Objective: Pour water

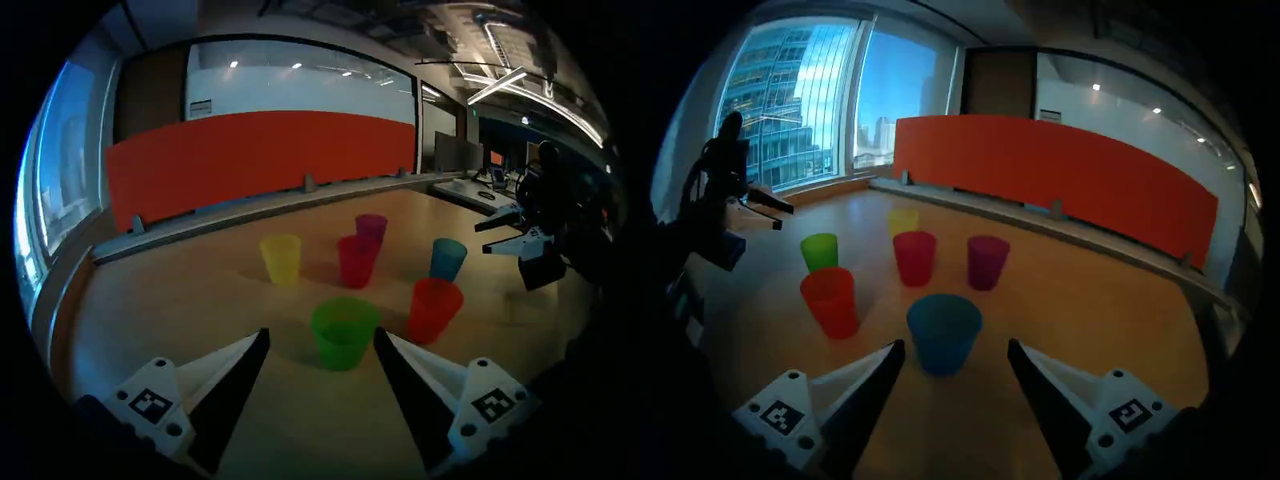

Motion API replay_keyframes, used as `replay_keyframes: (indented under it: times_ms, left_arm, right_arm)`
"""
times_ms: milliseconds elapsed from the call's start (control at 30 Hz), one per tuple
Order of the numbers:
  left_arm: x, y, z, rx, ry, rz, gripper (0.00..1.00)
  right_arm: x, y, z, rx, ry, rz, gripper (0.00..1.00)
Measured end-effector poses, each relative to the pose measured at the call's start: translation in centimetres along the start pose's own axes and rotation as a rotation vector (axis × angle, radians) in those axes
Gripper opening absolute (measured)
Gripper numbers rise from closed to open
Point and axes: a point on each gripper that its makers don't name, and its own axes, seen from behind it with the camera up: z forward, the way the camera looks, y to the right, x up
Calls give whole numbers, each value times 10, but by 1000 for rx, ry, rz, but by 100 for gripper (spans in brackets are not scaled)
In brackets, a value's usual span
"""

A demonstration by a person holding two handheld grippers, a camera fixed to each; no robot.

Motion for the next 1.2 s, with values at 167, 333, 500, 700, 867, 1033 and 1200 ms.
replay_keyframes:
  times_ms: [167, 333, 500, 700, 867, 1033, 1200]
  left_arm:
    - [12, -4, -7, 35, 54, -12, 97]
    - [29, -10, -14, 77, 122, -26, 97]
    - [46, -18, -20, 126, 193, -44, 97]
    - [66, -24, -28, 183, 277, -66, 97]
    - [80, -30, -38, 233, 332, -58, 97]
    - [92, -33, -44, 270, 375, -46, 97]
    - [102, -33, -47, 282, 405, -41, 97]
  right_arm:
    - [13, 9, -5, -43, 43, 17, 99]
    - [31, 20, -9, -96, 98, 35, 99]
    - [49, 29, -12, -152, 156, 51, 99]
    - [69, 48, -16, -252, 224, 67, 99]
    - [86, 65, -24, -340, 288, 75, 99]
    - [105, 83, -35, -429, 354, 88, 99]
    - [114, 90, -44, -477, 390, 80, 99]
